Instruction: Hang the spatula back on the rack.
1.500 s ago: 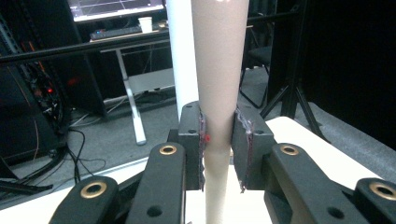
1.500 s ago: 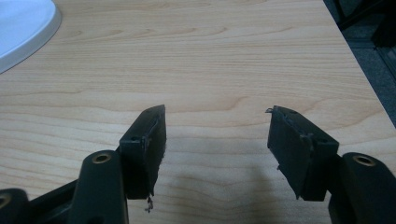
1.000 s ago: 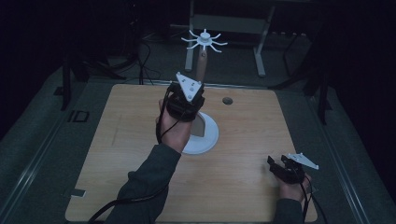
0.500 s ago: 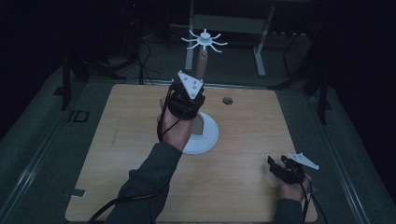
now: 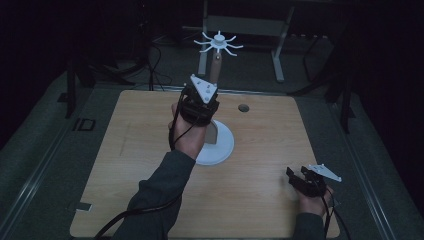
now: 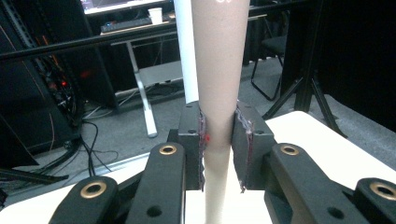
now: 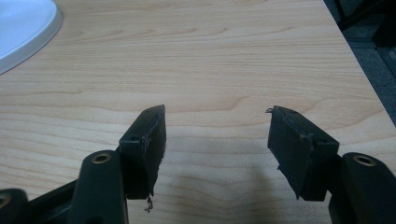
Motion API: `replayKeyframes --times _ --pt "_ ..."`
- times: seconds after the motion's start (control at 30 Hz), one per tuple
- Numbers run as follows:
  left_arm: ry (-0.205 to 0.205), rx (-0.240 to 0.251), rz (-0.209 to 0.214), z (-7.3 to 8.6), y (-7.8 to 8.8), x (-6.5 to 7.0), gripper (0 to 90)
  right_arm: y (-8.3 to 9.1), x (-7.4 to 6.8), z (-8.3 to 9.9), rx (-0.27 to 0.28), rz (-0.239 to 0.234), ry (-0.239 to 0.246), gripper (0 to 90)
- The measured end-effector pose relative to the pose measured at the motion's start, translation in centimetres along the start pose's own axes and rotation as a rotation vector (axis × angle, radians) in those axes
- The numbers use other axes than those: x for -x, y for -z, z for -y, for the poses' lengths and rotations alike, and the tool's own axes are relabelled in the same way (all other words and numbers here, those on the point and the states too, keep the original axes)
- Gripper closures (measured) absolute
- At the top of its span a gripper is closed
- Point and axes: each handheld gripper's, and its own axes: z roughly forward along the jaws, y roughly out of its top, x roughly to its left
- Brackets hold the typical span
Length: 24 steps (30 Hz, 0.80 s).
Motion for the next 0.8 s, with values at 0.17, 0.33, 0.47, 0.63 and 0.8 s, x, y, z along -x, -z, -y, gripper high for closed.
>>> replayKeyframes --times 0.17,0.33,0.47,0.63,0.8 --pt "0.002 -0.001 0.002 -0.01 -0.14 -0.08 74.7 0.00 0.00 0.00 0.000 0.000 -0.001 36.8" --pt "0.000 -0.001 0.008 -0.01 -0.19 -0.12 73.9 0.00 -0.01 0.00 -0.001 0.000 0.001 36.7" --pt "0.002 0.008 0.014 -0.11 -0.05 -0.18 70.5 -0.01 -0.01 0.00 -0.002 0.000 0.000 36.6" --pt "-0.016 0.008 0.036 -0.11 0.04 -0.06 64.7 -0.02 -0.02 -0.01 -0.003 0.001 0.001 35.9" --pt "-0.024 0.019 0.049 -0.06 0.24 0.21 59.6 -0.02 0.01 0.00 -0.003 0.002 -0.002 35.6"
